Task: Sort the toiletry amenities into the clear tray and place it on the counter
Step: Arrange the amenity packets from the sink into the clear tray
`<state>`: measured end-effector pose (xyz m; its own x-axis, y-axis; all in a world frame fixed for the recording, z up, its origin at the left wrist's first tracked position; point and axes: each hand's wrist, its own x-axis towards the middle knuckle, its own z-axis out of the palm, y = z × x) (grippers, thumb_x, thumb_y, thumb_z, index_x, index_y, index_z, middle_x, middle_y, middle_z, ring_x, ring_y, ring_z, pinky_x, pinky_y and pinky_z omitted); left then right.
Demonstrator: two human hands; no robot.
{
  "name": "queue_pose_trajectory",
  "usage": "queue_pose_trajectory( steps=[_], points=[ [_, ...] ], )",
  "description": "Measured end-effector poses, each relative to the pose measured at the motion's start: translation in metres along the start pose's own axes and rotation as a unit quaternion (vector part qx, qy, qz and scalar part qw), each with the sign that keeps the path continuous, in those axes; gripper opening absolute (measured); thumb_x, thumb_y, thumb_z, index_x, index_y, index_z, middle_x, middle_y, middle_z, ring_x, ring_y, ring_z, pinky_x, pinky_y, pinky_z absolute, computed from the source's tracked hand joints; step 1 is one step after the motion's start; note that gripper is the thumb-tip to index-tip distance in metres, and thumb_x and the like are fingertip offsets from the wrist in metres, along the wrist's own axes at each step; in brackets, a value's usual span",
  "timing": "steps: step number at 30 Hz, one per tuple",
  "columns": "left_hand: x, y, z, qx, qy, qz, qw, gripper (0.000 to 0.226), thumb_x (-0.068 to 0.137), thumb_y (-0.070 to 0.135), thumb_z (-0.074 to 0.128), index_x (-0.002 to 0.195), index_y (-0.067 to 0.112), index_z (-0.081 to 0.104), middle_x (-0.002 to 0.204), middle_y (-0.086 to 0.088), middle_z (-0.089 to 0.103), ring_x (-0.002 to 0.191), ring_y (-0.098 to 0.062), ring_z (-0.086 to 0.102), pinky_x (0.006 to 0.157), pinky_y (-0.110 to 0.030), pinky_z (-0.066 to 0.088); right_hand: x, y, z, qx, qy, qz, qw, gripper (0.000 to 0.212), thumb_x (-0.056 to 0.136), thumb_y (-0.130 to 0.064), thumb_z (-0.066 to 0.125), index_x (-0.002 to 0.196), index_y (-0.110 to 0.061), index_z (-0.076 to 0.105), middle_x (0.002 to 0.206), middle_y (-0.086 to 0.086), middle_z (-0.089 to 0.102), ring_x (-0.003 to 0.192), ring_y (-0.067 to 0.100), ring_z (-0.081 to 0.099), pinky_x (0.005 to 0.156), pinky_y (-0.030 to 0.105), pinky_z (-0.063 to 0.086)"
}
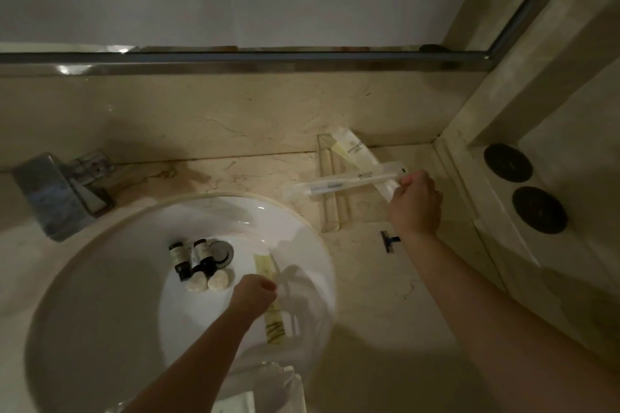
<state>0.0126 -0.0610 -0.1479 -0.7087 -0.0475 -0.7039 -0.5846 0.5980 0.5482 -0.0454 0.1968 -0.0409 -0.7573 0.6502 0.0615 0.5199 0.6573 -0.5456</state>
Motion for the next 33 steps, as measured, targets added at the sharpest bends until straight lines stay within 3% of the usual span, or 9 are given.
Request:
queue_pose_trajectory(
  steps=[6, 11, 15, 18, 21, 23, 27, 31, 33],
  points=[
    [-0.006, 0.019, -0.011, -0.054, 0.017, 0.016, 0.998, 0.024, 0.079, -0.003, 0.057, 0.073, 0.019, 0.064, 0.09, -0.01, 0.065, 0.088, -0.029, 0.063, 0.08, -0.036, 0.056, 0.003, -0.007, 0.003, -0.002, -0.034, 0.072, 0.997, 0.036, 0.086, -0.019, 0.064, 0.117, -0.006, 0.053, 0.115, 0.016, 0.062, 0.107, 0.035, 0.057, 0.084, 0.046, 0.053],
    [-0.016, 0.03, -0.014, -0.099, 0.004, 0.039, 0.994, 0.024, 0.079, -0.007, 0.054, 0.075, 0.016, 0.06, 0.088, -0.008, 0.063, 0.081, -0.026, 0.061, 0.068, -0.032, 0.053, -0.002, -0.012, 0.002, -0.004, -0.142, 0.107, 0.984, 0.029, 0.072, -0.03, 0.073, 0.097, -0.016, 0.073, 0.095, 0.01, 0.07, 0.086, 0.029, 0.065, 0.072, 0.039, 0.059],
    [-0.026, 0.038, -0.018, -0.123, -0.003, 0.058, 0.991, 0.021, 0.079, -0.008, 0.054, 0.08, 0.012, 0.059, 0.082, -0.007, 0.06, 0.071, -0.02, 0.058, 0.06, -0.028, 0.051, -0.008, -0.017, -0.005, 0.065, -0.186, 0.158, 0.968, 0.053, 0.071, -0.016, 0.076, 0.118, -0.005, 0.052, 0.104, 0.01, 0.059, 0.089, 0.029, 0.059, 0.067, 0.033, 0.05],
    [-0.034, 0.041, -0.022, -0.143, -0.003, 0.069, 0.987, 0.021, 0.079, -0.008, 0.055, 0.08, 0.013, 0.059, 0.083, -0.008, 0.059, 0.071, -0.021, 0.057, 0.066, -0.034, 0.054, -0.023, -0.018, -0.008, 0.156, -0.188, 0.159, 0.957, 0.053, 0.078, -0.012, 0.073, 0.122, -0.007, 0.043, 0.105, 0.006, 0.053, 0.089, 0.025, 0.055, 0.069, 0.031, 0.047],
    [-0.041, 0.044, -0.028, -0.164, -0.008, 0.082, 0.983, 0.021, 0.08, -0.008, 0.054, 0.08, 0.013, 0.058, 0.085, -0.01, 0.058, 0.076, -0.024, 0.058, 0.069, -0.036, 0.054, -0.038, -0.014, -0.006, 0.199, -0.2, 0.119, 0.952, 0.024, 0.085, -0.02, 0.067, 0.104, -0.006, 0.062, 0.099, 0.007, 0.066, 0.084, 0.024, 0.06, 0.069, 0.03, 0.051],
    [-0.047, 0.045, -0.033, -0.186, -0.007, 0.09, 0.978, 0.021, 0.082, -0.007, 0.051, 0.079, 0.014, 0.056, 0.085, -0.012, 0.058, 0.075, -0.025, 0.059, 0.064, -0.033, 0.052, -0.045, -0.011, -0.008, 0.231, -0.186, 0.131, 0.946, 0.022, 0.088, -0.022, 0.06, 0.088, -0.001, 0.067, 0.088, 0.013, 0.067, 0.078, 0.026, 0.061, 0.07, 0.033, 0.05],
    [-0.061, 0.049, -0.042, -0.223, -0.001, 0.107, 0.969, 0.025, 0.086, -0.007, 0.045, 0.078, 0.013, 0.057, 0.08, -0.011, 0.059, 0.07, -0.024, 0.063, 0.067, -0.035, 0.054, -0.058, -0.006, -0.017, 0.283, -0.078, 0.151, 0.944, 0.024, 0.089, -0.018, 0.054, 0.067, -0.008, 0.05, 0.069, 0.012, 0.052, 0.066, 0.023, 0.048, 0.058, 0.029, 0.037],
    [-0.078, 0.052, -0.051, -0.239, -0.011, 0.126, 0.963, 0.028, 0.084, -0.008, 0.044, 0.081, 0.012, 0.063, 0.085, -0.013, 0.059, 0.077, -0.028, 0.061, 0.066, -0.034, 0.055, -0.092, -0.012, -0.034, 0.365, -0.107, 0.13, 0.916, 0.004, 0.092, -0.013, 0.055, 0.091, -0.009, 0.057, 0.085, 0.005, 0.061, 0.068, 0.015, 0.055, 0.054, 0.024, 0.041],
    [-0.088, 0.054, -0.056, -0.246, -0.017, 0.144, 0.958, 0.026, 0.084, -0.009, 0.047, 0.084, 0.011, 0.064, 0.085, -0.015, 0.061, 0.072, -0.026, 0.062, 0.064, -0.033, 0.054, -0.114, -0.018, -0.04, 0.398, -0.162, 0.122, 0.895, 0.016, 0.091, -0.01, 0.057, 0.107, -0.011, 0.057, 0.094, 0.002, 0.064, 0.072, 0.01, 0.058, 0.054, 0.02, 0.042]
  ],
)
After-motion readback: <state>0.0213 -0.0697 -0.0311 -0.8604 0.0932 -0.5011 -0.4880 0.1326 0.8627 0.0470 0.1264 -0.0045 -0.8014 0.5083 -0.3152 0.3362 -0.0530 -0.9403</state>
